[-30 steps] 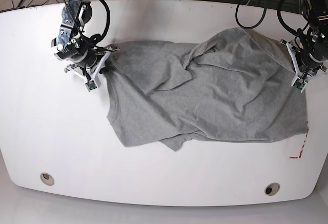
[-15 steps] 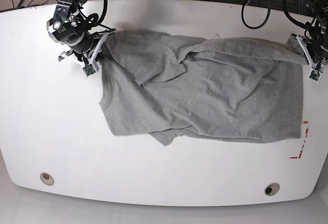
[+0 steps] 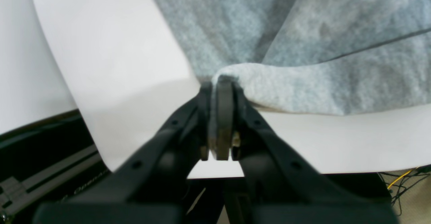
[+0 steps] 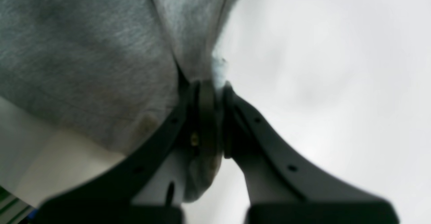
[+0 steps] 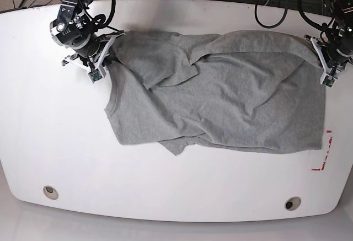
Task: Layout the t-shirt on the table in an organized manner, then fold the t-shirt properly
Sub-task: 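Lift the shirt with both grippers and stretch it between them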
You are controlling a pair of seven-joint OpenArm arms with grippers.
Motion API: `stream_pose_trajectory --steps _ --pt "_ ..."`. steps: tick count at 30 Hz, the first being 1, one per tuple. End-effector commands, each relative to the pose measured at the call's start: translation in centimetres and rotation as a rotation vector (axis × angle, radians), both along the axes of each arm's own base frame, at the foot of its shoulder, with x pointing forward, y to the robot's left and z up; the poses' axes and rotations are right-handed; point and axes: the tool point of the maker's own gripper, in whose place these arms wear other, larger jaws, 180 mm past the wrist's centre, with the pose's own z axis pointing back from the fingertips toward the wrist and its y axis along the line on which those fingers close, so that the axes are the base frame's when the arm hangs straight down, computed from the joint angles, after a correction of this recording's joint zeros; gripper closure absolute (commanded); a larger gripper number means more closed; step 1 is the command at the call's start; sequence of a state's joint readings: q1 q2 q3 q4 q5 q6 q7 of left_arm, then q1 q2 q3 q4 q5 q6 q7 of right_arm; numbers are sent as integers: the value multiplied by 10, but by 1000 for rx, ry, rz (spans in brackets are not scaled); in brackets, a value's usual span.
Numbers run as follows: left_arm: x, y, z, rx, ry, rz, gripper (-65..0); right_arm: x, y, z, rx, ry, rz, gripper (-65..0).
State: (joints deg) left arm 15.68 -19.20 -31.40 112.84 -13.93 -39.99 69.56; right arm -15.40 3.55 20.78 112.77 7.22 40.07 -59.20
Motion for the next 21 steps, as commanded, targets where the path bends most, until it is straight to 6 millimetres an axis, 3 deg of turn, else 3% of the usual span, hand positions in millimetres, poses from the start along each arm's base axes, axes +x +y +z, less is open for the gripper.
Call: stream_pose_trajectory --steps 1,4,12,21 --pt "9 2 13 19 -43 -9 0 12 -2 16 -9 -65 6 0" --pt "21 2 21 18 -80 -9 0 15 -2 19 -11 -75 6 0" --pt "62 -12 48 -33 -224 3 0 48 -9 44 -21 -170 -13 0" --pt "123 -22 115 -53 -454 -16 0 101 -24 96 -65 -332 -8 0"
